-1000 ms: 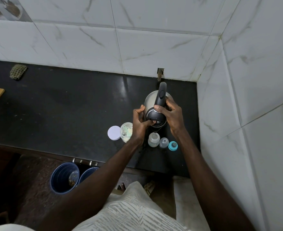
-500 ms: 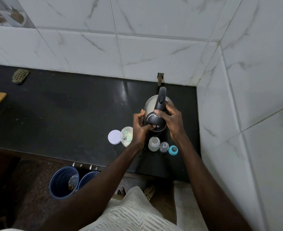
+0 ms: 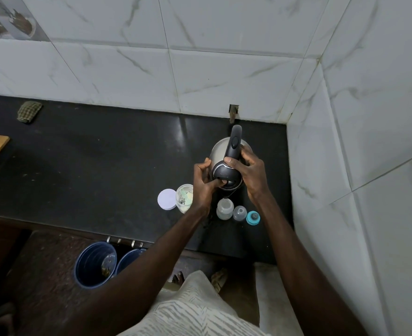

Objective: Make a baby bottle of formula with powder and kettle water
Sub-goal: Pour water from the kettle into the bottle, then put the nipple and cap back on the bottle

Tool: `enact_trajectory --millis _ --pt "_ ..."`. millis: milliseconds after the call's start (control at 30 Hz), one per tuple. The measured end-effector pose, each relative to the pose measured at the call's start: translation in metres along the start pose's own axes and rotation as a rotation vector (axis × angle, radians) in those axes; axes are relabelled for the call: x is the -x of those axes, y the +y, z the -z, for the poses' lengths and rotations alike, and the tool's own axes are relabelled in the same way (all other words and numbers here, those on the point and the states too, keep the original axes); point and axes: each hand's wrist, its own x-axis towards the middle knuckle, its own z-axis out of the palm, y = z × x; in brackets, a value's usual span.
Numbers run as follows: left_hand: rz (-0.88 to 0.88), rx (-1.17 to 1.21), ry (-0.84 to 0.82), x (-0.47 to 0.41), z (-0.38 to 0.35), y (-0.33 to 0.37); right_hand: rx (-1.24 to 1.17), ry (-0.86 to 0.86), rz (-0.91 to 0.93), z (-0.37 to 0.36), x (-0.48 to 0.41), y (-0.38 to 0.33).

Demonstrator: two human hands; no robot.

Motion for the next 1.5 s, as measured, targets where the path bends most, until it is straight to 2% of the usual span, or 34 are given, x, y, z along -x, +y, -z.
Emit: enact_trajectory --millis 300,500,633,733,967,1133,1267,1367,1433,1500 --pt "0.053 0.023 0.073 -0.020 -0.008 0.021 -0.089 0.035 -0.071 -0.011 -0.026 -0.018" --pt "0.112 -0.064 0.113 -0.043 -0.014 0.042 -0.010 0.001 -0.113 -0.015 -0.056 -0.026" --pt "0.153 -0.124 0.088 -0.060 -0.024 0.057 -0.057 -0.043 -0.172 -0.012 -0.077 -0.032" --pt "0.169 -0.214 0.140 -0.080 -0.028 0.066 -0.072 -0.065 -0.207 -0.011 -0.092 -0.033" --pt "0.236 -0.310 0.159 -0.118 -0.034 0.077 -0.118 -0.020 -0.240 -0.011 -0.106 -0.029" --pt "0.283 -0.273 0.211 -0.130 -0.040 0.078 -0.075 0.000 -0.222 -0.009 -0.110 -0.027" --pt "0.314 -0.245 0.179 -0.124 -0.031 0.073 -0.014 0.024 -0.229 -0.007 -0.098 -0.022" --pt "0.167 -0.391 0.242 -0.084 -0.019 0.064 -0.090 0.188 -0.307 0.002 -0.068 0.002" --pt "-0.018 -0.499 0.236 -0.044 -0.008 0.047 0.077 0.274 -0.343 0.017 -0.036 0.025" --pt "-0.100 -0.537 0.047 -0.007 0.004 0.025 0.381 0.273 -0.341 0.034 0.003 0.052"
